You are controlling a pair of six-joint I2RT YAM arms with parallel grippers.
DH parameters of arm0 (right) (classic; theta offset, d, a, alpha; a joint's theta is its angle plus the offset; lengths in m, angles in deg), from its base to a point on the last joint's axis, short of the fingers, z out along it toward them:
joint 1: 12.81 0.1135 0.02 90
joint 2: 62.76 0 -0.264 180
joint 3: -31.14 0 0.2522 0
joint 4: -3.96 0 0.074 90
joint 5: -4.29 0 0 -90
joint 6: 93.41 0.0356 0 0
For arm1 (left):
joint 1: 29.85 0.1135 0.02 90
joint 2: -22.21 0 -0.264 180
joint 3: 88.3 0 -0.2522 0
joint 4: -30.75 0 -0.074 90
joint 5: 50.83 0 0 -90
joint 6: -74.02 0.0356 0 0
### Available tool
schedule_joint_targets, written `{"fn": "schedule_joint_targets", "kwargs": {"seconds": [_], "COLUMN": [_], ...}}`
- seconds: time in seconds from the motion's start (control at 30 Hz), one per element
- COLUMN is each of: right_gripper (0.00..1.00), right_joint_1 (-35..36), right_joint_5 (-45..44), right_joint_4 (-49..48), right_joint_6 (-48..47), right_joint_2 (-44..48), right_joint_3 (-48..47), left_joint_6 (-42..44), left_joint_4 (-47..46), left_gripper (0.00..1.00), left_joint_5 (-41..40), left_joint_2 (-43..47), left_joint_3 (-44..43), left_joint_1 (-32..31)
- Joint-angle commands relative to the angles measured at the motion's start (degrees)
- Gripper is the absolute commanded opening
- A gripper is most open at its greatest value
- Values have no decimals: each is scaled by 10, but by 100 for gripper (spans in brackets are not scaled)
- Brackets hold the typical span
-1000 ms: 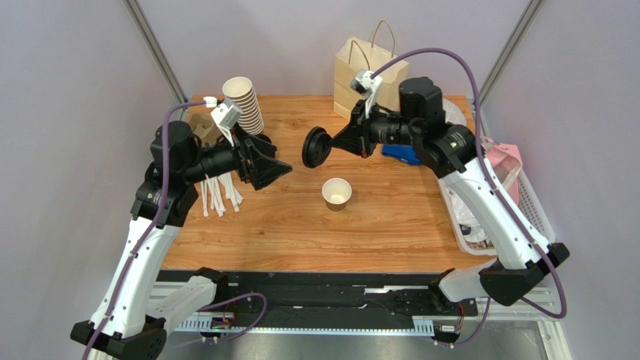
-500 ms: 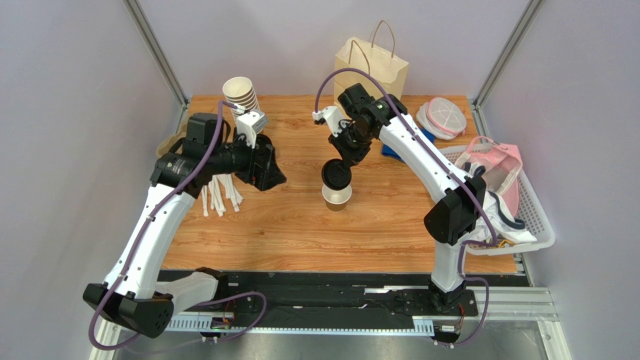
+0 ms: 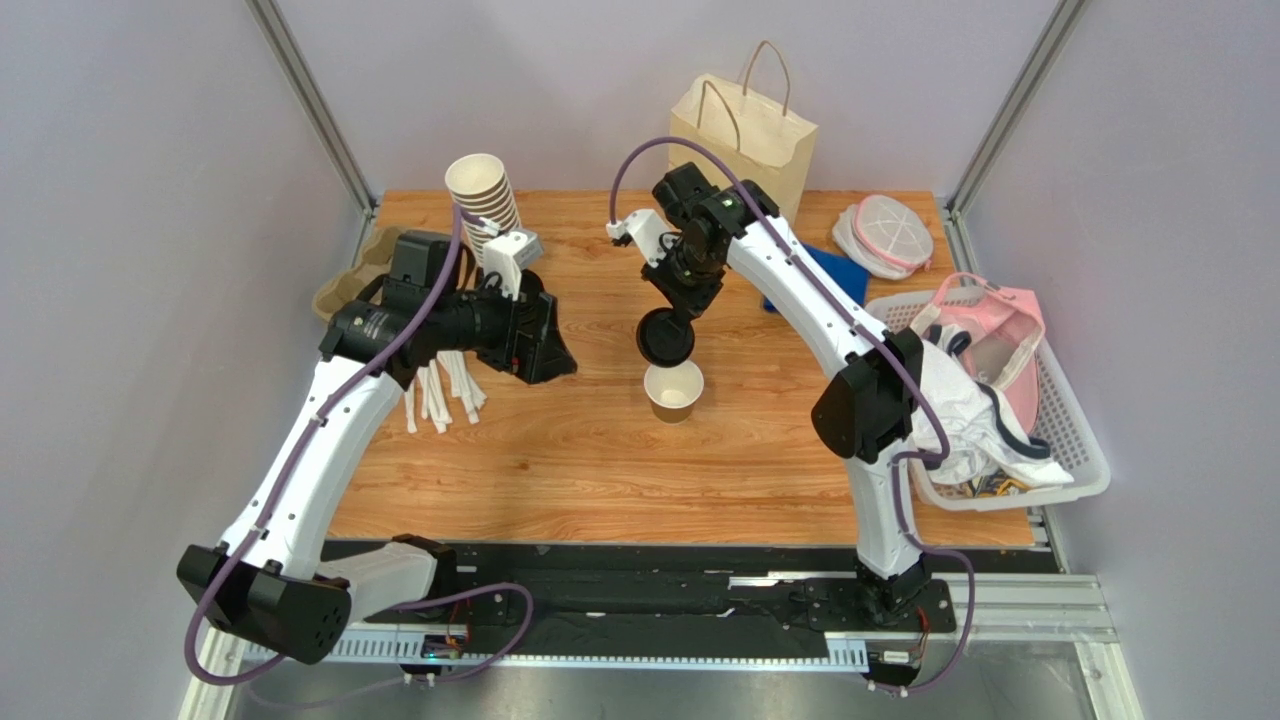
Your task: Pack the takeout coffee
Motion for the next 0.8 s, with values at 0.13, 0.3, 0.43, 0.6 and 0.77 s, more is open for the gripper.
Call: {"fn": "schedule_joint_targets", "kwargs": {"seconds": [0.13, 0.3, 0.43, 0.6, 0.77], "right_gripper": [0, 0, 0, 0, 0], "right_joint_1": [11, 17, 21, 25, 26], "right_joint_5": [-18, -31, -34, -33, -29], "right_joint_4": [182, 182, 183, 183, 183], "right_joint_6": [-31, -35, -38, -40, -37], "right_joint_2": [15, 33, 40, 49, 50], "right_joint_3": [18, 48, 63, 80, 58], "left_joint_6": [-43, -73, -96, -99, -100], "left_joint_4": [-53, -100, -137, -152, -163], "left_gripper": [99, 95, 90, 88, 88], "left_joint_5": [11, 30, 60, 62, 64], "left_joint_2": [11, 21, 22, 8, 8], "left_joint_3": [51, 99, 130, 133, 140], "left_joint_1": [2, 2, 2, 2, 2]}}
